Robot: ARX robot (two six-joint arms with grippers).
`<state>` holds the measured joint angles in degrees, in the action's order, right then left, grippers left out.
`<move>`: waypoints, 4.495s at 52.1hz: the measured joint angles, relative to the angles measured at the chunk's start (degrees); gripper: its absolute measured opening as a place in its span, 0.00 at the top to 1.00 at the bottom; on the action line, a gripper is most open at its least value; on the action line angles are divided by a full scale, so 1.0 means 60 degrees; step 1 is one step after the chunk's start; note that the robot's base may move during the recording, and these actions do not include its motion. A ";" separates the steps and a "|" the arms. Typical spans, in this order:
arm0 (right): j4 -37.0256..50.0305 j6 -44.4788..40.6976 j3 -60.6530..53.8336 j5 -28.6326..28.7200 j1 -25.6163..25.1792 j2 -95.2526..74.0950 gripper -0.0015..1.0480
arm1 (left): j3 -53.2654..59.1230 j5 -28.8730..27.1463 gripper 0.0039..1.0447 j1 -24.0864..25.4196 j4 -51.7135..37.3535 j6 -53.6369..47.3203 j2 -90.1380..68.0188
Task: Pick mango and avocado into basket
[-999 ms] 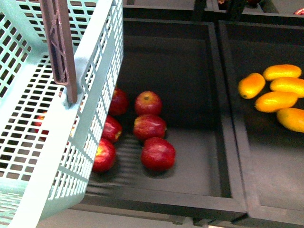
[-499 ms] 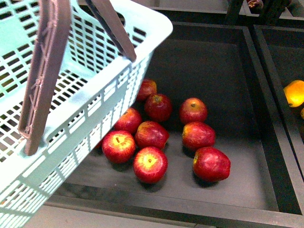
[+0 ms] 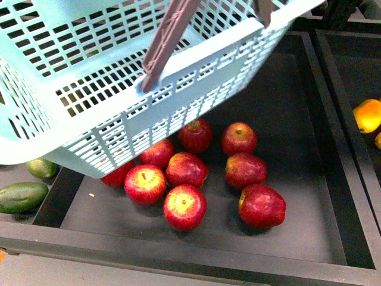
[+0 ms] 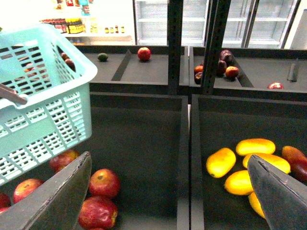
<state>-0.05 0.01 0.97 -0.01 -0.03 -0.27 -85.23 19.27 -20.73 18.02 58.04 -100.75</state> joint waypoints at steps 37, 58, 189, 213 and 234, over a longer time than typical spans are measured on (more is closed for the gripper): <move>-0.0219 0.0197 0.0062 -0.0197 0.0062 -0.0135 0.08 | -0.0852 0.0568 0.86 -0.2018 0.0823 -0.1093 -0.0423; 0.0393 0.2055 0.2335 0.1708 -0.5665 -0.7104 0.08 | -0.0816 0.0576 0.86 -0.1974 0.0831 -0.1202 -0.0404; -0.6765 -1.3599 2.0618 0.2102 -0.5635 -2.7154 0.08 | -0.0812 0.0561 0.86 -0.1978 0.0831 -0.1209 -0.0408; -0.6696 -1.3165 2.0808 0.2004 -0.5548 -2.7376 0.32 | -0.0812 0.0554 0.86 -0.1978 0.0831 -0.1213 -0.0408; -0.5078 -1.2240 1.7340 0.4226 -0.6189 -2.4312 0.38 | -0.0812 0.0554 0.86 -0.1978 0.0831 -0.1209 -0.0404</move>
<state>-30.52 -73.43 105.01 25.34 -37.17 -146.15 -90.11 22.59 -32.60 23.00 50.78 -103.18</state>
